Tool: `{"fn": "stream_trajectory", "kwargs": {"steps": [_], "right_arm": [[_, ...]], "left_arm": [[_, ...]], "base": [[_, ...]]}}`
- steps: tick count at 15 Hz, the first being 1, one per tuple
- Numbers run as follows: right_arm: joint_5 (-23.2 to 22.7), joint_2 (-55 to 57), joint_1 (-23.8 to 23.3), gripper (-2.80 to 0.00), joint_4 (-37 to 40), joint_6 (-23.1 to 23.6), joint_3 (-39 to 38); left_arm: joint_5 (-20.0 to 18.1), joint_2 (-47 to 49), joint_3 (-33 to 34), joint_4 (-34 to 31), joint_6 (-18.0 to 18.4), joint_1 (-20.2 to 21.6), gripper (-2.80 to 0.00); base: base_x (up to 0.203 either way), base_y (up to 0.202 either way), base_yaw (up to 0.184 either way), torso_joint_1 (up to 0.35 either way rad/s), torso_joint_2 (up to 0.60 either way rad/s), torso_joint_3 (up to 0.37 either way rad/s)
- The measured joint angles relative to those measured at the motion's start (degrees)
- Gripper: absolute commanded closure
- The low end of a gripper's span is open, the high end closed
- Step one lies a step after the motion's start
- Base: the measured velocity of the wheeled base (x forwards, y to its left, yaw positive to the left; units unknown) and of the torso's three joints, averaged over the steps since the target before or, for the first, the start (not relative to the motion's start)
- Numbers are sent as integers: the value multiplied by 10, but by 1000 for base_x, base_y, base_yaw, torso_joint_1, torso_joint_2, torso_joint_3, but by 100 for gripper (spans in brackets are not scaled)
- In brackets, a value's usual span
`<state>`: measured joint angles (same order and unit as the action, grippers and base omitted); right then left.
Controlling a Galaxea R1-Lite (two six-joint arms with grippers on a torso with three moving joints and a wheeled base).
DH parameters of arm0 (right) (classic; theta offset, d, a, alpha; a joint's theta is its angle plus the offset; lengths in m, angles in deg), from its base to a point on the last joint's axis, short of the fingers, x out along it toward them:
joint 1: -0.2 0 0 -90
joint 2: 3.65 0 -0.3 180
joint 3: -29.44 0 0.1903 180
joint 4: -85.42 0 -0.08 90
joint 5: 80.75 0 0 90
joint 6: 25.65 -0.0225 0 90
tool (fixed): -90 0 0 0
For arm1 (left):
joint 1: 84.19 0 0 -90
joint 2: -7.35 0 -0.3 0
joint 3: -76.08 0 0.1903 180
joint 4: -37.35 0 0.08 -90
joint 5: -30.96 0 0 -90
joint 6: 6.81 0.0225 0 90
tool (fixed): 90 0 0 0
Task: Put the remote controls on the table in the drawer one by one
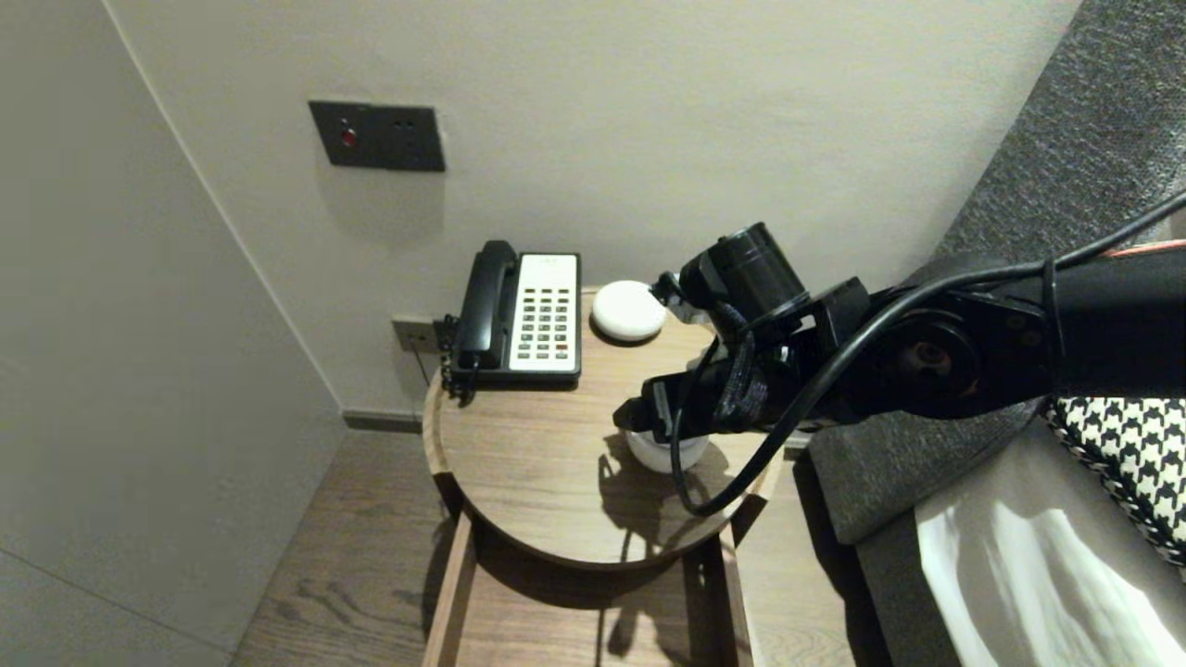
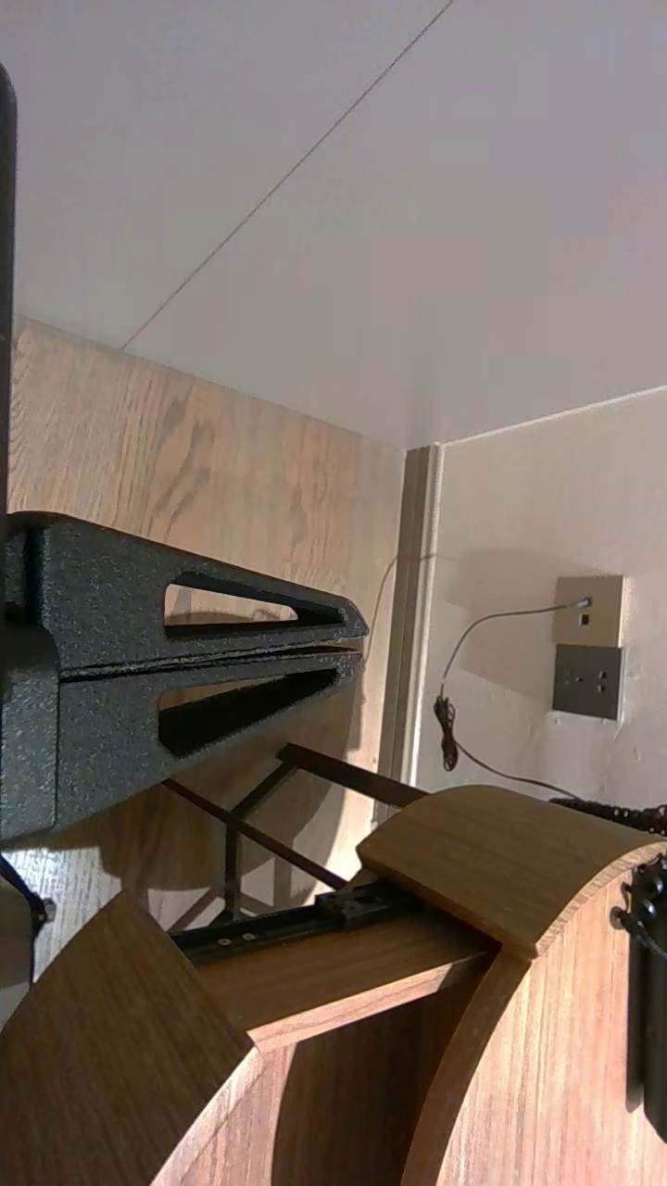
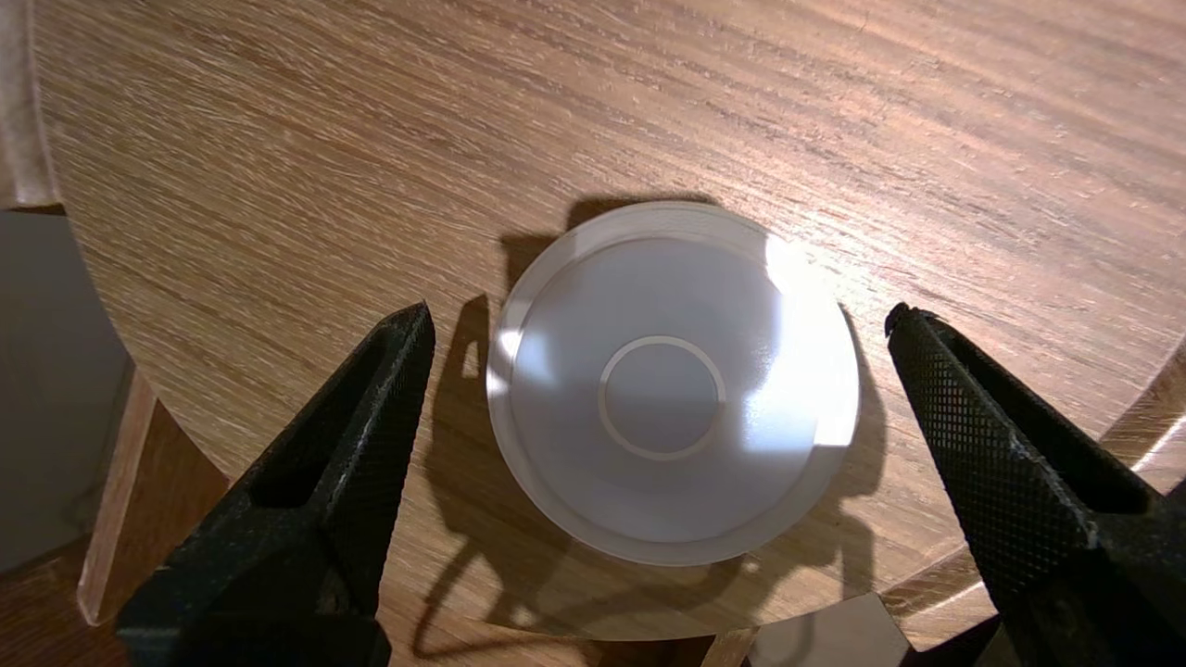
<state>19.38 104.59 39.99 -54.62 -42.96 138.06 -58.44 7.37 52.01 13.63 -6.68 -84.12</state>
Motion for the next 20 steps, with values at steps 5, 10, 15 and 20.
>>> {"fn": "stream_trajectory", "kwargs": {"steps": [5,10,15,20], "right_arm": [[0,10,0,-280,0,7,0],[12,21,3,-280,3,19,11],[49,42,10,-280,2,28,14],[50,48,10,-280,2,27,18]], "left_arm": [[0,0,0,0,0,0,0],[0,0,0,0,0,0,0],[0,0,0,0,0,0,0],[0,0,0,0,0,0,0]], "base": [[0,0,0,0,0,0],[0,0,0,0,0,0],[0,0,0,0,0,0],[0,0,0,0,0,0]]}}
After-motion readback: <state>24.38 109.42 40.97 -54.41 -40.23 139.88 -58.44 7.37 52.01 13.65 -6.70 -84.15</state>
